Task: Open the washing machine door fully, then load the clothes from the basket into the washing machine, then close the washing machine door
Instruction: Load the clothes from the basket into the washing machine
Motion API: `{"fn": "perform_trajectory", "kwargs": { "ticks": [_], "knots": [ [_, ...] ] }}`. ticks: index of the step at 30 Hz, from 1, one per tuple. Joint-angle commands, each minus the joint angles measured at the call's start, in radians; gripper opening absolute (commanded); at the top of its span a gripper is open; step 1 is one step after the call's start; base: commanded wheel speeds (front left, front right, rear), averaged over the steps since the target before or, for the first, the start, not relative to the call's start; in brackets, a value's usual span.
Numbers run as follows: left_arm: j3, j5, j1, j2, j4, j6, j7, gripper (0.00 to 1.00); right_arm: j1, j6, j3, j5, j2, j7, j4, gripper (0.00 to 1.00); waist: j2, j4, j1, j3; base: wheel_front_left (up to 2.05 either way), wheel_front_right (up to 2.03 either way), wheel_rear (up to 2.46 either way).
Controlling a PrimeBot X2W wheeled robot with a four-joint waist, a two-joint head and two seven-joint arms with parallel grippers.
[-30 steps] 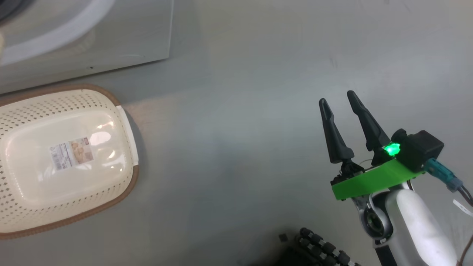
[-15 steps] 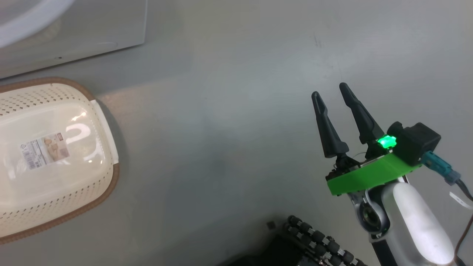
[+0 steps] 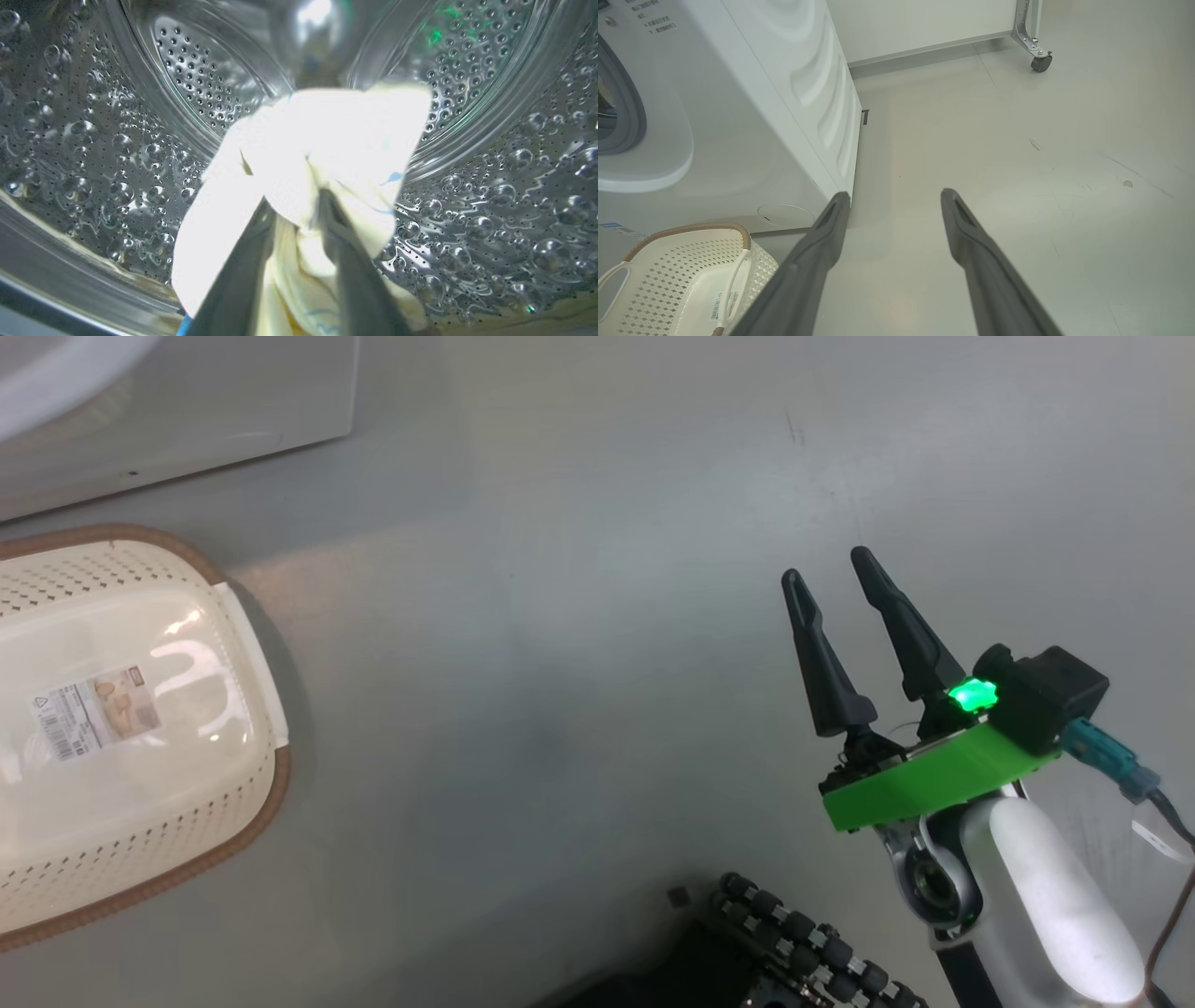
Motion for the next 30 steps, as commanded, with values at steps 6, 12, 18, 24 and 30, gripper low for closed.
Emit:
{"fn": "perform_trajectory", "kwargs": {
  "ticks": [6,12,18,24,30],
  "knots": [
    [-0.002,-0.005,-0.061,0.034,0.017,-0.008,0.023,1.0,-0.006,0.004,0.011,0.013,-0.008,-0.012,-0.026,1.0,0.0,0.004,0.0,0.007,0.0,0.0,0.0],
    [-0.014,-0.007,-0.061,0.024,0.032,-0.004,0.029,1.0,-0.011,0.004,0.007,0.012,-0.008,-0.012,-0.023,1.0,0.0,0.013,0.0,0.006,0.0,0.0,0.0],
    [-0.018,-0.026,-0.019,-0.001,0.025,-0.004,0.006,1.0,-0.013,0.004,-0.003,0.004,-0.008,-0.012,-0.023,1.0,0.0,0.035,0.0,-0.007,0.0,0.0,0.0],
    [-0.022,-0.035,0.056,-0.02,-0.001,0.015,-0.03,1.0,-0.01,0.004,-0.021,-0.013,-0.008,-0.012,-0.025,1.0,0.0,0.062,0.0,-0.03,0.0,0.0,0.0],
    [-0.023,-0.044,0.162,-0.035,-0.057,0.049,-0.066,1.0,-0.006,0.004,-0.037,-0.029,-0.008,-0.012,-0.028,1.0,0.0,0.088,0.0,-0.061,0.0,0.0,0.0]
  ]
}}
